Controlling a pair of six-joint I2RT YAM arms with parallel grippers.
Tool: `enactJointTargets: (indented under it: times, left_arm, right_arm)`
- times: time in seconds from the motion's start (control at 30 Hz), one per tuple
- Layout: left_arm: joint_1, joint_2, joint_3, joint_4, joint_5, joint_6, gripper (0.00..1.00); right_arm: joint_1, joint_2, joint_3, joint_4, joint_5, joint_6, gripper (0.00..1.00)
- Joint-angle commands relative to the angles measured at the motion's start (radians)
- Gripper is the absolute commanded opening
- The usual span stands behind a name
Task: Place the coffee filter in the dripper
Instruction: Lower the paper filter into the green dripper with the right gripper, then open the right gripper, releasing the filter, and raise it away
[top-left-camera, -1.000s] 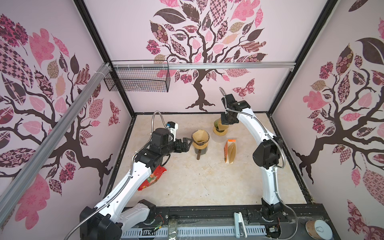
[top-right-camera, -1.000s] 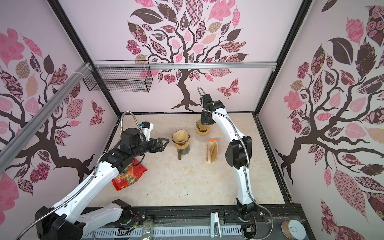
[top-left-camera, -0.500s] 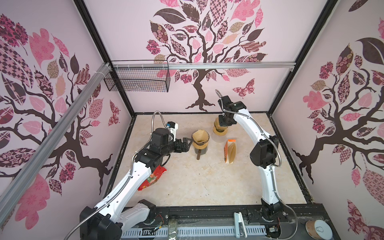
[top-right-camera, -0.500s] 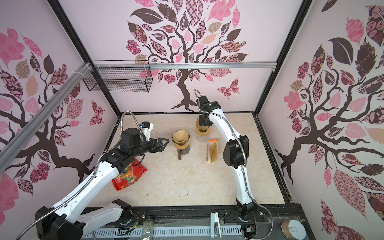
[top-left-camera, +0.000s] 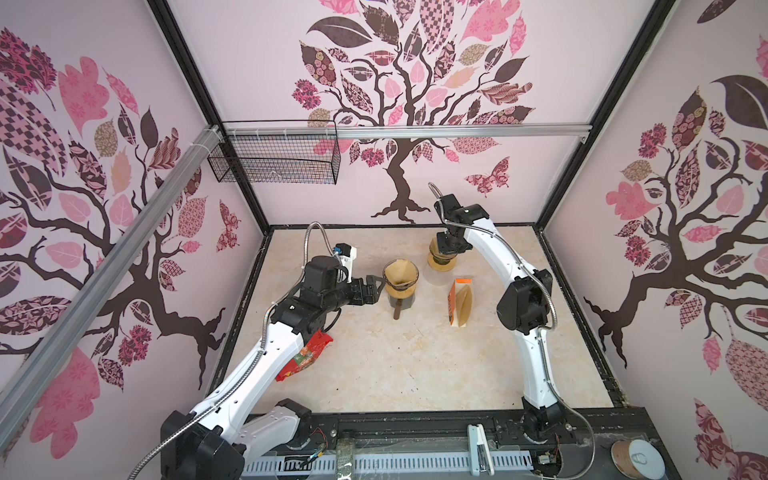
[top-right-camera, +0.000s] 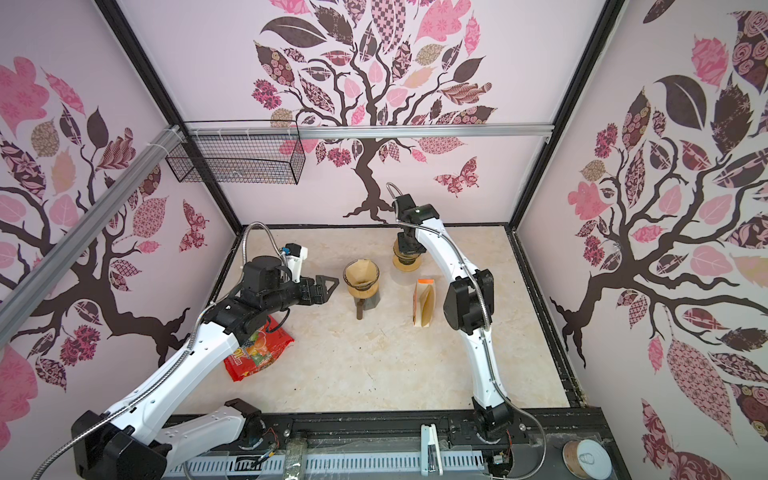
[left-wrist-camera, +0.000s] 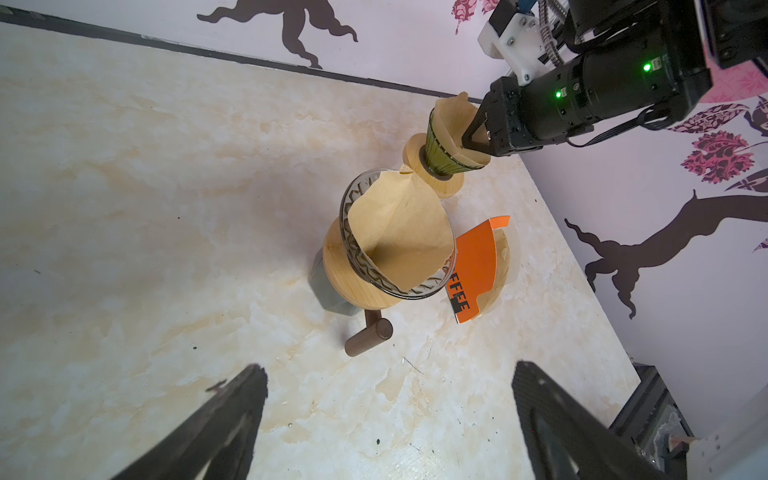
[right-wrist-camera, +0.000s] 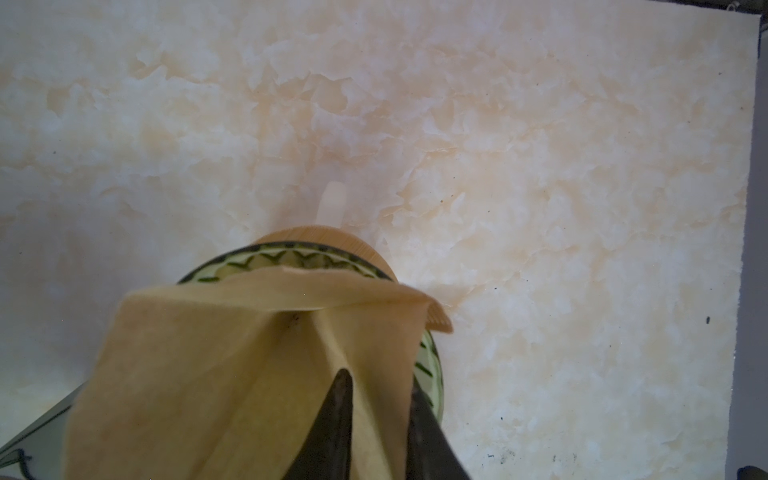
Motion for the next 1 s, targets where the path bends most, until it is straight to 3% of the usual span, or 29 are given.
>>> enactJointTargets:
  times: [0.0,0.3,0.97]
  left_arm:
    - [-0.005,0.005,-0.028,0.018,0.003,0.012,0.95]
    - [-0.005,0.012,-0.028,0.018,0.004,0.010,0.95]
    - [-0.005,0.032,-0.031,0.024,0.008,0.010,0.96]
  right_arm:
    - [0.006,0.027,0.053,-0.011,0.018,-0.005,0.27]
    - [0.006,0.004,0.052,0.003,0.026,-0.002,0.40]
    - [0.006,-0.071,0.042,0.023,0.028,0.004,0.54]
